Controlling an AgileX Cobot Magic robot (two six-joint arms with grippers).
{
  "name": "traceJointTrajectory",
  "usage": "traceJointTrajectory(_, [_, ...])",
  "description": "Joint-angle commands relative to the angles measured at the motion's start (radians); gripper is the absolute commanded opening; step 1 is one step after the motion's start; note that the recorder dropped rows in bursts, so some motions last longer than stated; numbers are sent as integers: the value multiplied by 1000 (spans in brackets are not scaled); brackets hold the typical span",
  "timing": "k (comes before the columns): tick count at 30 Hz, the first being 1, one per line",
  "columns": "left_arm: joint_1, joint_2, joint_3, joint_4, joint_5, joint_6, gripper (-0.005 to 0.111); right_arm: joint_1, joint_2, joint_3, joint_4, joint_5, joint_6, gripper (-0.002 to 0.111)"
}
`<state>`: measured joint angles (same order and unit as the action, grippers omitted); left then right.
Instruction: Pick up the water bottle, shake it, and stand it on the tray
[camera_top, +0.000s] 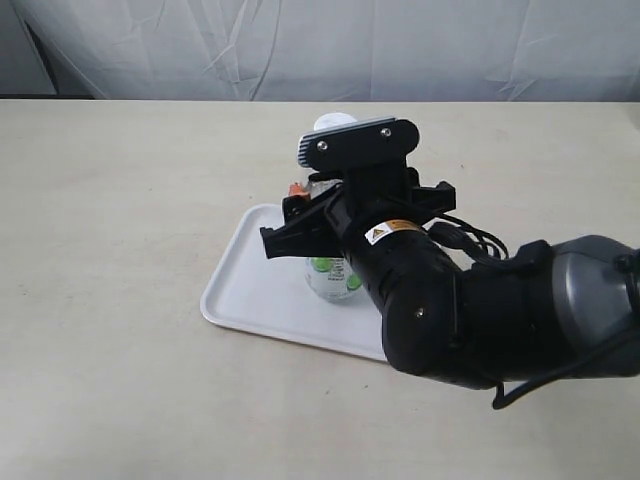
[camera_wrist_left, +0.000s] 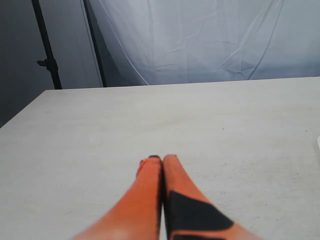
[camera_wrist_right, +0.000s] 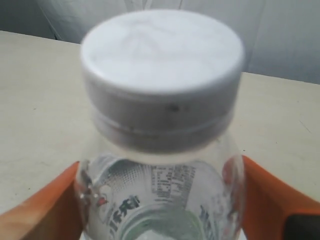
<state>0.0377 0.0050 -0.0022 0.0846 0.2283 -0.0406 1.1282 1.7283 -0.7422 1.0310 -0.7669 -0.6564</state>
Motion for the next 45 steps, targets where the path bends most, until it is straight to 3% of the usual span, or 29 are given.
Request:
traceJointTrajectory(1, [0, -5, 2, 3, -3, -4, 0, -4, -10, -1, -27, -2, -11, 83])
traceJointTrajectory(3, [0, -5, 2, 3, -3, -4, 0, -4, -10, -1, -29, 14, -26, 89])
traceJointTrajectory(9, [0, -5, 2, 3, -3, -4, 0, -4, -14, -1, -17, -30, -33, 88])
traceJointTrajectory(16, [0, -5, 2, 3, -3, -4, 0, 2, -189, -1, 31, -94, -211, 88])
traceJointTrajectory(19, [0, -5, 2, 3, -3, -4, 0, 2, -321, -1, 75, 14, -340, 88])
traceJointTrajectory(22, [0, -5, 2, 3, -3, -4, 0, 2, -465, -1, 221, 186, -590, 88])
traceJointTrajectory(25, [0, -5, 2, 3, -3, -4, 0, 2, -602, -1, 393, 293, -726, 73])
traceJointTrajectory(30, [0, -5, 2, 3, -3, -4, 0, 2, -742, -1, 607, 307, -753, 4])
traceJointTrajectory(33, [0, -5, 2, 3, -3, -4, 0, 2, -800, -1, 708, 292, -740, 4])
traceJointTrajectory(41, [0, -5, 2, 3, -3, -4, 0, 2, -857, -1, 713, 265, -740, 6])
traceJointTrajectory(45, [0, -5, 2, 3, -3, -4, 0, 0, -857, -1, 713, 131, -784, 6])
